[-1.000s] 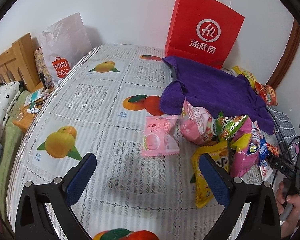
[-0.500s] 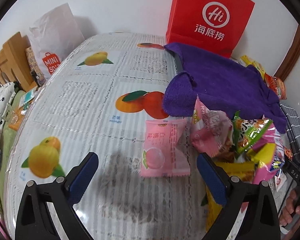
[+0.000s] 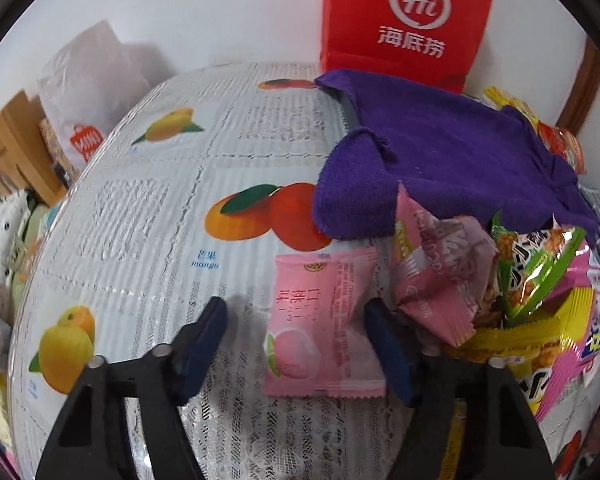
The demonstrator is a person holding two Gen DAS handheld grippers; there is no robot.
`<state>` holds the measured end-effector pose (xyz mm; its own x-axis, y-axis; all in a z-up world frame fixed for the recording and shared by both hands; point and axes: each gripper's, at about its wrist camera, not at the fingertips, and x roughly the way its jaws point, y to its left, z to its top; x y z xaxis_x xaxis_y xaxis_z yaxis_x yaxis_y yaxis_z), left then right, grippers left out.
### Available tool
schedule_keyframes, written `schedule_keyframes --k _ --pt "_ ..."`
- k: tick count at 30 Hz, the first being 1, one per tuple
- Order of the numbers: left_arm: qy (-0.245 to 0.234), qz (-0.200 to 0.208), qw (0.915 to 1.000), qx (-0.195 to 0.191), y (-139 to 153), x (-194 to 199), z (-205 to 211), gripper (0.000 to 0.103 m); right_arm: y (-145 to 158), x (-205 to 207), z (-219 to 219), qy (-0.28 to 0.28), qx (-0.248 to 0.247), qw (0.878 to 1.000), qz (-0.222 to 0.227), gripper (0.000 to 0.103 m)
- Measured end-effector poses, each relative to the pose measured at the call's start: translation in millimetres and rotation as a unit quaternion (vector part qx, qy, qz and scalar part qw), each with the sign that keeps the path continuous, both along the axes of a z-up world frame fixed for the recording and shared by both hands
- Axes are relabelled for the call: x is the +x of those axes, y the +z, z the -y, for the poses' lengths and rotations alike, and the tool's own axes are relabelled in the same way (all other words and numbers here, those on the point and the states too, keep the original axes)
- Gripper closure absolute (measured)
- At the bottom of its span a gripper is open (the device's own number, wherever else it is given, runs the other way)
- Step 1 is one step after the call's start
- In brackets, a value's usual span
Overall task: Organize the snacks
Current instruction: 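Close the right tool on the red candy while the left tool grasps the pink packet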
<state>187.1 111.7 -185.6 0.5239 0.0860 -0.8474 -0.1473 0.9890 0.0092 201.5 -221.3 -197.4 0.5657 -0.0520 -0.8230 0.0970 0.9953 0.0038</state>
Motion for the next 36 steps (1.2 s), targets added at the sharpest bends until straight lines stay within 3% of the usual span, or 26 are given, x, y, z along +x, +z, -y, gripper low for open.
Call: schedule_keyframes --k 2,13,26,36 --pt "-0.005 0.004 1.0000 0.000 1.6 -1.4 0.1 0.058 0.3 -0.5 0.8 -0.003 0.000 1.000 0.002 0.034" --pt "-0.012 0.012 0.9997 -0.015 16.4 -26.7 -13.8 0.059 2.1 -2.1 7.5 -0.019 0.007 1.000 0.009 0.044" --pt "-0.009 0.053 0.9984 -0.019 72.5 -57.3 -25.0 0.059 14.0 -28.7 6.9 -0.030 0.015 0.999 0.012 0.050" --pt "-0.016 0.077 0.9961 -0.041 108.9 -46.9 -15.2 0.059 84.7 -38.9 8.6 -0.027 0.017 0.997 0.077 0.050"
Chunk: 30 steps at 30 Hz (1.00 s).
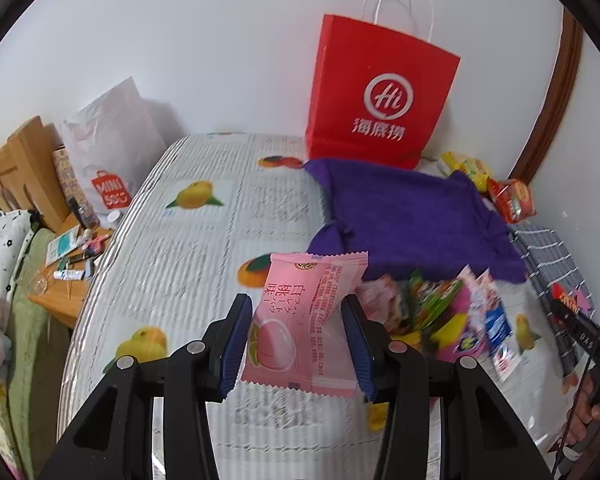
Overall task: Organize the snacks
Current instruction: 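Close the right tool on the red candy while the left tool grasps the pink packet, then carry the red candy and pink packet with both tools over the purple towel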
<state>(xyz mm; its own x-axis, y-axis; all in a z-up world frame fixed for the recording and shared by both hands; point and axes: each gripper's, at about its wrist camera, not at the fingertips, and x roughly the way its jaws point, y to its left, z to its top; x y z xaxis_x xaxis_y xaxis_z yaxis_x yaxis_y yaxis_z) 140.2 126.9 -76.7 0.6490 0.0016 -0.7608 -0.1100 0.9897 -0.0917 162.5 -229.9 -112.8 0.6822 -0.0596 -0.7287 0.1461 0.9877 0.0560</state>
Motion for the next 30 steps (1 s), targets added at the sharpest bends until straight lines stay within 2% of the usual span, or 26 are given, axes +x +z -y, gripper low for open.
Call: schedule_keyframes --k 7,12,22,30 --pt "-0.015 0.019 0.9997 0.001 28.3 21.4 19.3 0.059 63.0 26.4 -15.3 0.024 -0.010 0.999 0.048 0.050" --pt "-0.027 0.029 0.9991 0.017 41.0 45.2 36.2 0.059 84.4 56.1 -30.9 0.047 -0.014 0.997 0.060 0.050" --pt "-0.040 0.030 0.9985 0.022 53.0 98.3 59.6 0.059 90.0 125.8 -54.2 0.078 -0.005 0.996 0.040 0.050" --pt "-0.037 0.025 0.9989 0.014 43.7 147.6 68.9 0.059 74.3 174.9 -55.1 0.085 0.000 0.996 0.023 0.050"
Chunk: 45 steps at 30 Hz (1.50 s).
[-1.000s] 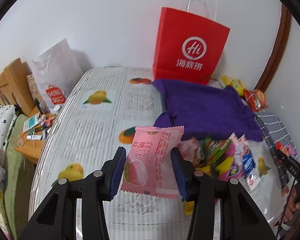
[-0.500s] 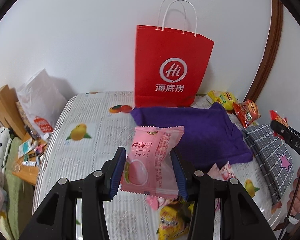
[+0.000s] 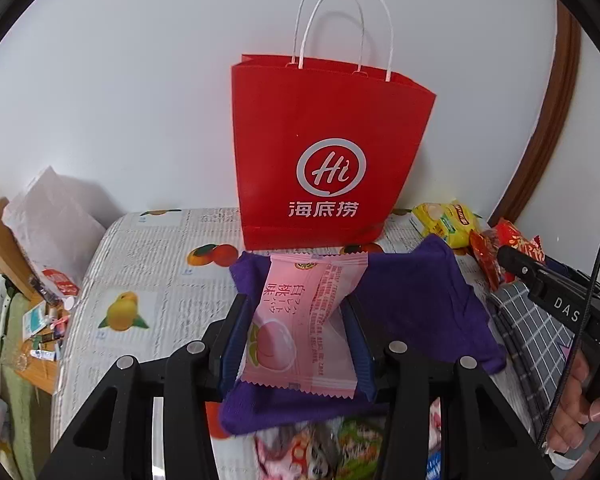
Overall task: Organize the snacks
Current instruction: 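Carry the red candy and pink packet with both tools over the purple towel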
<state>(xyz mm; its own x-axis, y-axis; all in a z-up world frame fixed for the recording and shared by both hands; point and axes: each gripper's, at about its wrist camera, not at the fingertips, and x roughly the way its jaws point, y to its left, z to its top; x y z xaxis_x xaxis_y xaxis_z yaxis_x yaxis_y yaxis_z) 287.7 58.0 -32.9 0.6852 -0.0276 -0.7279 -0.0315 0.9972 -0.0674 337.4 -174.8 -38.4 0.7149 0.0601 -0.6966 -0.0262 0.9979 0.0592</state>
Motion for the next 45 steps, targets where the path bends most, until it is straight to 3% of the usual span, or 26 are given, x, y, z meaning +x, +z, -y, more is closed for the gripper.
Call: schedule_keyframes --k 10,24,45 --pt "0.026 -0.021 0.9991 -0.026 -32.6 46.0 -18.2 0.059 -33.0 46.5 7.0 0.005 0.014 1.000 -0.018 0.050" --pt "0.024 -0.067 0.9974 -0.012 -69.6 70.0 -16.4 0.059 -75.1 81.9 6.9 0.032 0.025 0.997 -0.061 0.050" --pt "0.025 -0.045 0.9987 0.001 -55.7 61.2 -9.3 0.059 -102.0 93.1 17.1 0.029 0.016 0.989 -0.142 0.050"
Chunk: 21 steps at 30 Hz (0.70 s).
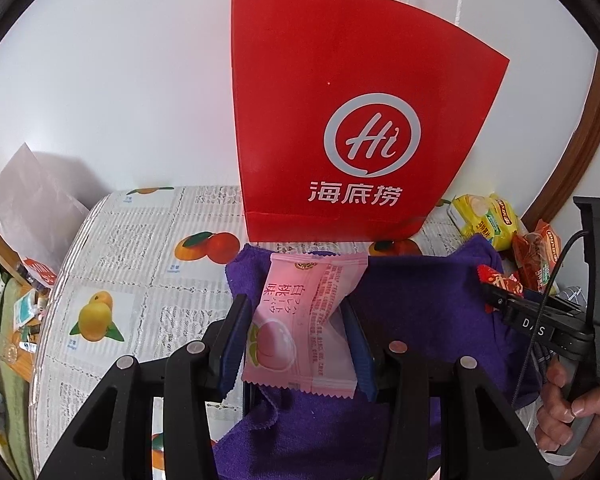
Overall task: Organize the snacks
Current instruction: 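Carry the red candy and pink packet with both tools over the purple towel, then open the right tool to drop the red candy onto the towel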
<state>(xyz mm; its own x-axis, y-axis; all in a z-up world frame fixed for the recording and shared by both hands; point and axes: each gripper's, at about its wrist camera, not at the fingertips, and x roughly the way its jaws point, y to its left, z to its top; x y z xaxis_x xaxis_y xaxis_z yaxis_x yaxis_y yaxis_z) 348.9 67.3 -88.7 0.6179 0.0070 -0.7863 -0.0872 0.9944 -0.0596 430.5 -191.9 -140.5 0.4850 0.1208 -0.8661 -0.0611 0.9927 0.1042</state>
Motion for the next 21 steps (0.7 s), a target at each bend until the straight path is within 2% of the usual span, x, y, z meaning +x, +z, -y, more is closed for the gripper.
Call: schedule_keyframes --k 21 --pt "-0.008 0.001 1.0000 0.002 -3.5 -0.4 8.9 0.059 -30.5 2.9 -15.2 0.029 -0.016 0.998 -0.055 0.049"
